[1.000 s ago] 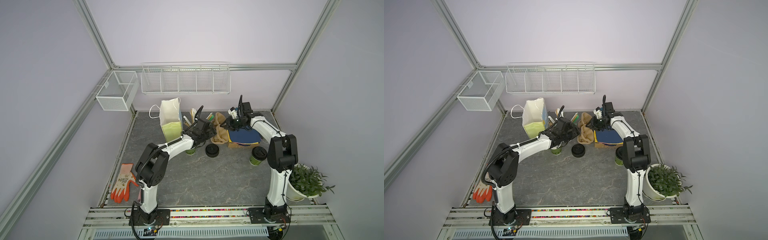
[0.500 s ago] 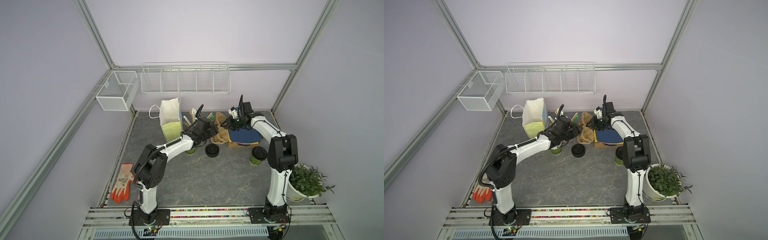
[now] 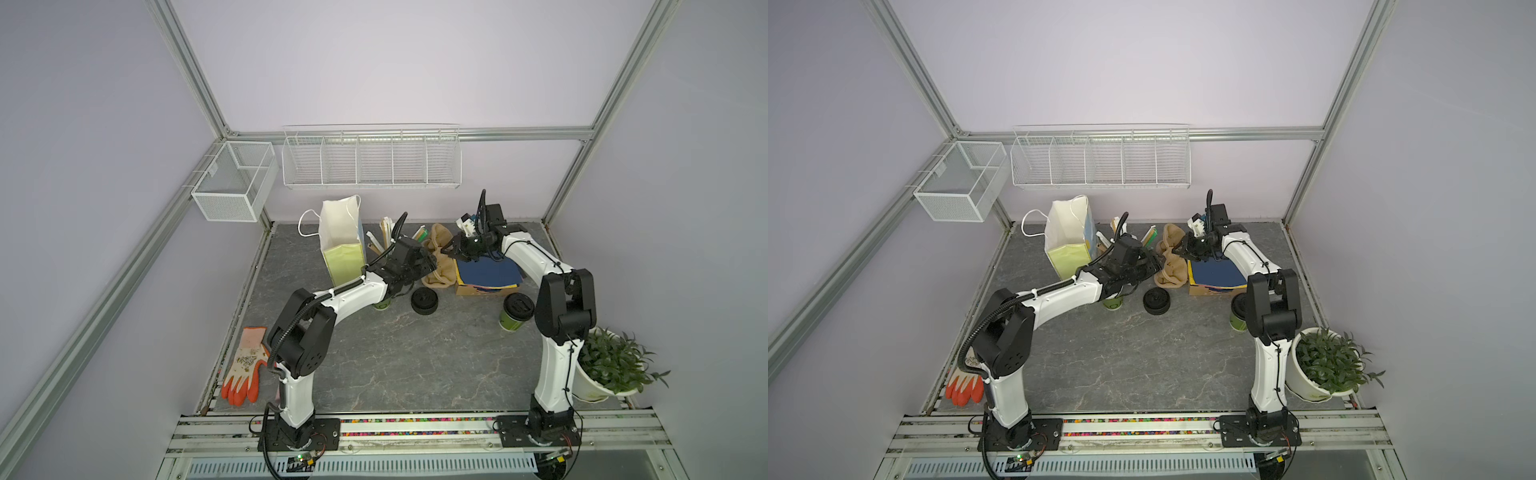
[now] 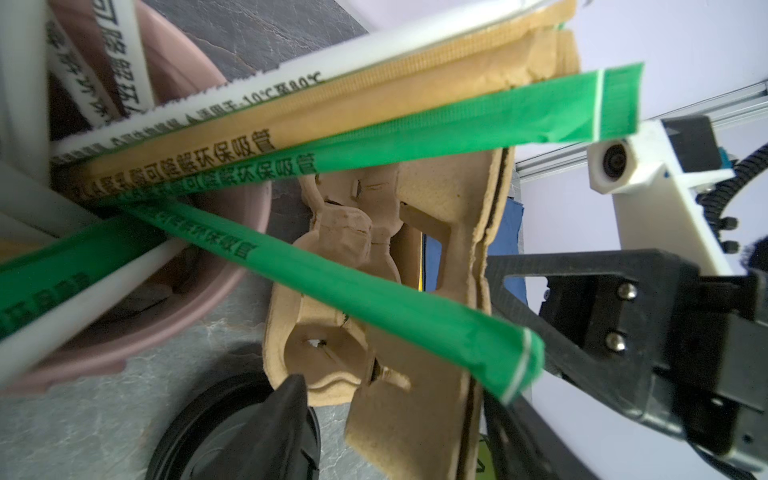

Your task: Pack the takeout coffee

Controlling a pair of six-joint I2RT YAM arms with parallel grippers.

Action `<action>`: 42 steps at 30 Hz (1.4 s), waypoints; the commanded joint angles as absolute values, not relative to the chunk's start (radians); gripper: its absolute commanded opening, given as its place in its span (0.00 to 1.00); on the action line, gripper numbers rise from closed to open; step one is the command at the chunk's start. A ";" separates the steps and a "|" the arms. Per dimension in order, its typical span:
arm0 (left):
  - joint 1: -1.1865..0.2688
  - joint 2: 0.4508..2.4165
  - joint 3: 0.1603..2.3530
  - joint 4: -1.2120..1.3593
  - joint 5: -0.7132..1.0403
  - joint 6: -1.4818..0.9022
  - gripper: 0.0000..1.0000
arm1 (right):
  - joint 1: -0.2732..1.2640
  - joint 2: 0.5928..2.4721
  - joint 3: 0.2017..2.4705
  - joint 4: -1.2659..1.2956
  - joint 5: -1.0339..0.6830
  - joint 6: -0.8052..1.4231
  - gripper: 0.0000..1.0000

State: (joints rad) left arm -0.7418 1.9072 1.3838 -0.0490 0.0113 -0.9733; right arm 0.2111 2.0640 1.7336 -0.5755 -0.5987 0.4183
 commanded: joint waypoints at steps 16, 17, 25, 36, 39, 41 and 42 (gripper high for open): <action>-0.726 1.864 1.327 -0.045 -0.032 -0.996 0.68 | 0.181 2.055 1.730 -0.560 -0.627 0.413 0.30; -0.724 1.860 1.323 -0.040 -0.033 -0.996 0.68 | 0.181 2.057 1.731 -0.561 -0.629 0.413 0.30; -0.719 1.854 1.301 0.001 -0.006 -1.007 0.68 | 0.181 2.056 1.729 -0.556 -0.637 0.414 0.30; -0.724 1.882 1.319 0.053 0.046 -1.017 0.68 | 0.183 2.059 1.720 -0.539 -0.662 0.419 0.30; -0.726 1.893 1.321 0.051 0.055 -1.015 0.68 | 0.183 2.060 1.723 -0.538 -0.670 0.419 0.30; -0.727 1.900 1.321 0.052 0.055 -1.018 0.68 | 0.184 2.064 1.724 -0.537 -0.674 0.420 0.30; -0.727 1.902 1.319 0.058 0.057 -1.019 0.68 | 0.186 2.067 1.726 -0.536 -0.678 0.419 0.30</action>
